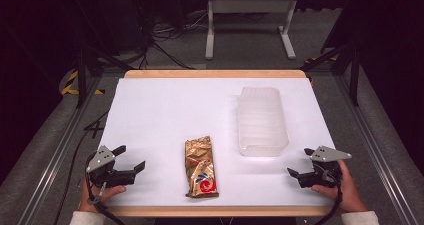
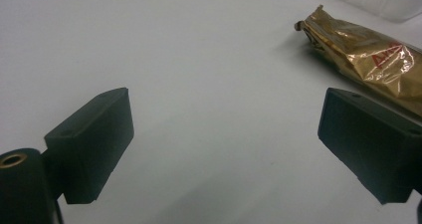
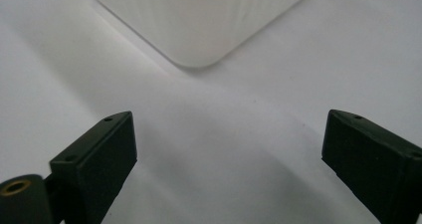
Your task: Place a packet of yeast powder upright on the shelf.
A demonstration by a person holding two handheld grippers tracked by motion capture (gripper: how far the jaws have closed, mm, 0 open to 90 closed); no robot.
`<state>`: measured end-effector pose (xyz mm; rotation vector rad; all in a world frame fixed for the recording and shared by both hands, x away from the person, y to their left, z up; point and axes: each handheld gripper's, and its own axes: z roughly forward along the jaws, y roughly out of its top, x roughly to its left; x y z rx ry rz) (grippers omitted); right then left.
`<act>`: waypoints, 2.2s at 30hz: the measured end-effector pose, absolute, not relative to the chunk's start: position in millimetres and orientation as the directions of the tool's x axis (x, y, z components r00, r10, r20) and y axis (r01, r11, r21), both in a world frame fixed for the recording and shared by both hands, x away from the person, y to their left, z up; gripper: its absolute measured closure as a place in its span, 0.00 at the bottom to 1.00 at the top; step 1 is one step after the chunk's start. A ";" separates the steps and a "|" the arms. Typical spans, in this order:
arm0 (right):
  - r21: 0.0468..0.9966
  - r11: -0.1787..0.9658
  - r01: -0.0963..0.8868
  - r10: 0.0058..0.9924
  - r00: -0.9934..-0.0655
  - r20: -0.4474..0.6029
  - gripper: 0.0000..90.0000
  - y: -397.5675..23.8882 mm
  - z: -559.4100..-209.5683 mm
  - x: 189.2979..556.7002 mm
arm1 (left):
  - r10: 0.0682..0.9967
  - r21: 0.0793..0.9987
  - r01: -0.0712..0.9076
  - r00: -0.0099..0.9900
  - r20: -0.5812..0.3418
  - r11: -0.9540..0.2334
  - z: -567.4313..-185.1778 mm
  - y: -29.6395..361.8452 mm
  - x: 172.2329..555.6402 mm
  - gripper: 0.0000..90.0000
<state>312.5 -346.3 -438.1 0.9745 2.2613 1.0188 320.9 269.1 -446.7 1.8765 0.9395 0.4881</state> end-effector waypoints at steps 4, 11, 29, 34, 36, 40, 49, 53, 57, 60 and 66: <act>0.834 0.428 0.349 0.764 -0.633 -0.127 0.09 -349.4 -429.0 305.6 | 0.762 0.877 0.378 0.647 -0.022 -0.295 -446.8 261.9 322.0 0.16; 0.837 0.439 0.325 0.749 -0.647 -0.142 0.11 -344.1 -423.5 298.5 | 0.741 0.862 0.412 0.668 -0.065 -0.295 -449.3 253.5 332.9 0.16; 0.840 0.450 0.303 0.721 -0.678 -0.142 0.21 -334.9 -426.1 306.6 | 0.687 0.810 0.482 0.713 -0.140 -0.335 -449.0 206.8 366.3 0.15; 0.827 0.460 0.323 0.725 -0.674 -0.140 0.20 -337.8 -430.8 308.8 | 0.649 0.794 0.488 0.743 -0.162 -0.361 -449.7 188.9 381.2 0.12; 0.827 0.457 0.328 0.731 -0.668 -0.139 0.20 -339.3 -431.3 307.3 | 0.653 0.797 0.494 0.738 -0.173 -0.348 -448.3 183.2 387.3 0.11; 0.823 0.462 0.330 0.738 -0.658 -0.150 0.20 -340.8 -431.5 303.3 | 0.640 0.799 0.507 0.739 -0.211 -0.322 -445.7 170.6 400.3 0.12; 0.816 0.455 0.357 0.759 -0.635 -0.146 0.21 -345.5 -433.7 299.5 | 0.629 0.753 0.562 0.732 -0.262 -0.341 -450.9 139.0 423.5 0.13; 0.810 0.459 0.365 0.763 -0.628 -0.149 0.21 -346.7 -435.0 296.8 | 0.630 0.730 0.585 0.726 -0.276 -0.354 -454.2 130.5 427.9 0.13; 0.808 0.459 0.369 0.764 -0.628 -0.147 0.21 -348.3 -435.3 294.6 | 0.617 0.731 0.581 0.735 -0.282 -0.358 -454.4 130.4 428.2 0.18; 0.805 0.461 0.374 0.760 -0.634 -0.141 0.21 -348.9 -435.8 294.4 | 0.596 0.721 0.595 0.739 -0.315 -0.356 -455.4 130.5 427.9 0.18; 0.796 0.466 0.386 0.759 -0.637 -0.134 0.21 -348.2 -437.9 296.0 | 0.543 0.697 0.618 0.749 -0.379 -0.365 -454.0 129.6 425.1 0.39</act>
